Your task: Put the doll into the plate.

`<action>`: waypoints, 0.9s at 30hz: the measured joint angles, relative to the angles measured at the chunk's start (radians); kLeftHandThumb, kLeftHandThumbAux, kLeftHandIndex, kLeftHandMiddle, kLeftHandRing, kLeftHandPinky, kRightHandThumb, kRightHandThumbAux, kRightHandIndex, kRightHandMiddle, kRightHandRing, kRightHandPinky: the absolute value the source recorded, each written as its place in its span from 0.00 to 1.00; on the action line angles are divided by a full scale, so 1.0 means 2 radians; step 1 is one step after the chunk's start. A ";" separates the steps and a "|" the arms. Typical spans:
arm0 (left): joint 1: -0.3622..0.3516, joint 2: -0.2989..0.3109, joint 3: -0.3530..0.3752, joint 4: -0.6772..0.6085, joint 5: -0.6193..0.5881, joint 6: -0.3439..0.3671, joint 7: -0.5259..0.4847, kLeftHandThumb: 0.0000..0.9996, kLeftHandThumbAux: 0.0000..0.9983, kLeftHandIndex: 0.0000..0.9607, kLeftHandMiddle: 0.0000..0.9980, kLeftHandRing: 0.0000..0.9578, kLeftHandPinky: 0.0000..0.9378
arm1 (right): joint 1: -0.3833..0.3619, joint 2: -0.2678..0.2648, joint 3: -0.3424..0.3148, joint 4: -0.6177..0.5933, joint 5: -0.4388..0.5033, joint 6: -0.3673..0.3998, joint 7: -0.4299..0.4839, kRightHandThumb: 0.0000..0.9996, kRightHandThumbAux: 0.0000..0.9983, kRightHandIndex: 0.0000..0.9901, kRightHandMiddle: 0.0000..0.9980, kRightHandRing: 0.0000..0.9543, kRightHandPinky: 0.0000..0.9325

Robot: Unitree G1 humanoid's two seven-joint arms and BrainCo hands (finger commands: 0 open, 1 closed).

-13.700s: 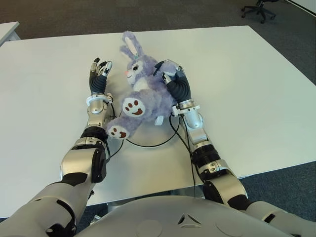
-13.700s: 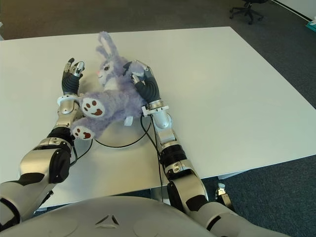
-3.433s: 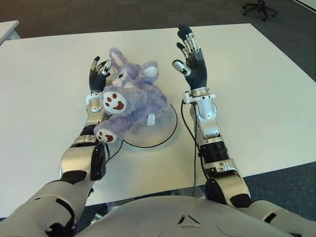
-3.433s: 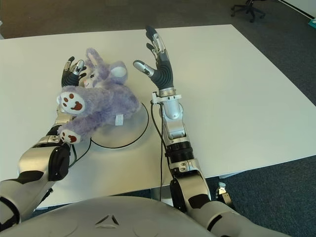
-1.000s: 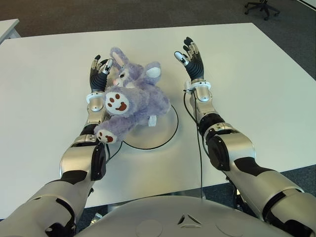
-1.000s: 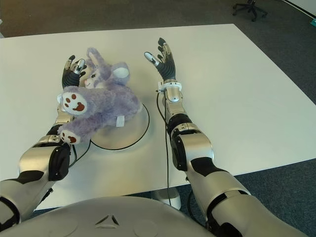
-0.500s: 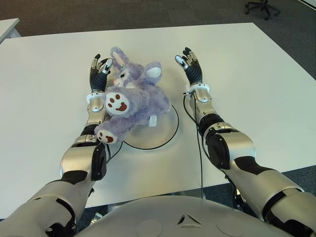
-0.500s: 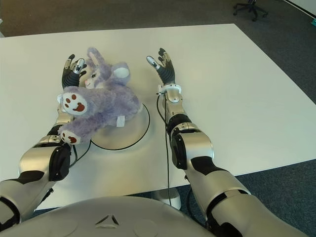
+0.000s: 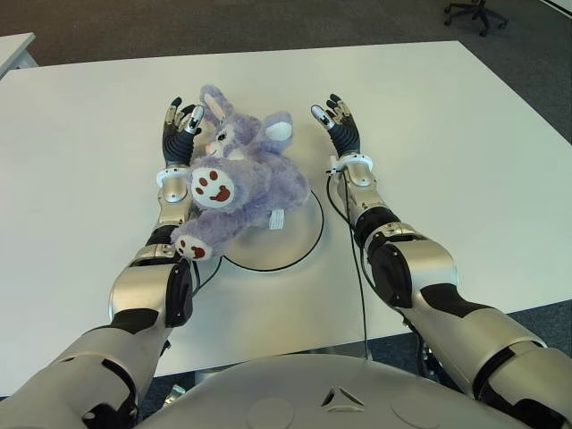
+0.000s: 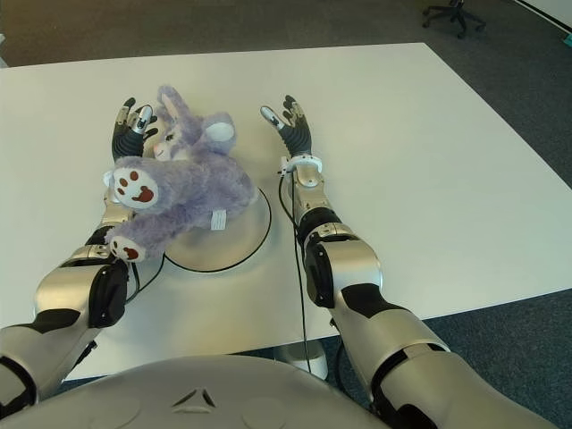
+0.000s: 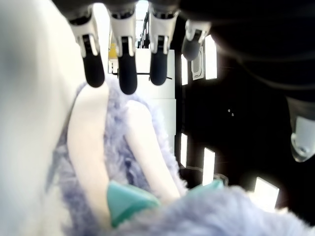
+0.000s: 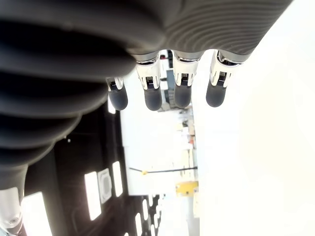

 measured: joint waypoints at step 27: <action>-0.001 -0.002 0.005 0.001 -0.002 0.000 -0.011 0.00 0.42 0.04 0.18 0.24 0.30 | 0.001 0.000 0.005 0.003 -0.006 0.015 0.003 0.00 0.59 0.00 0.00 0.00 0.01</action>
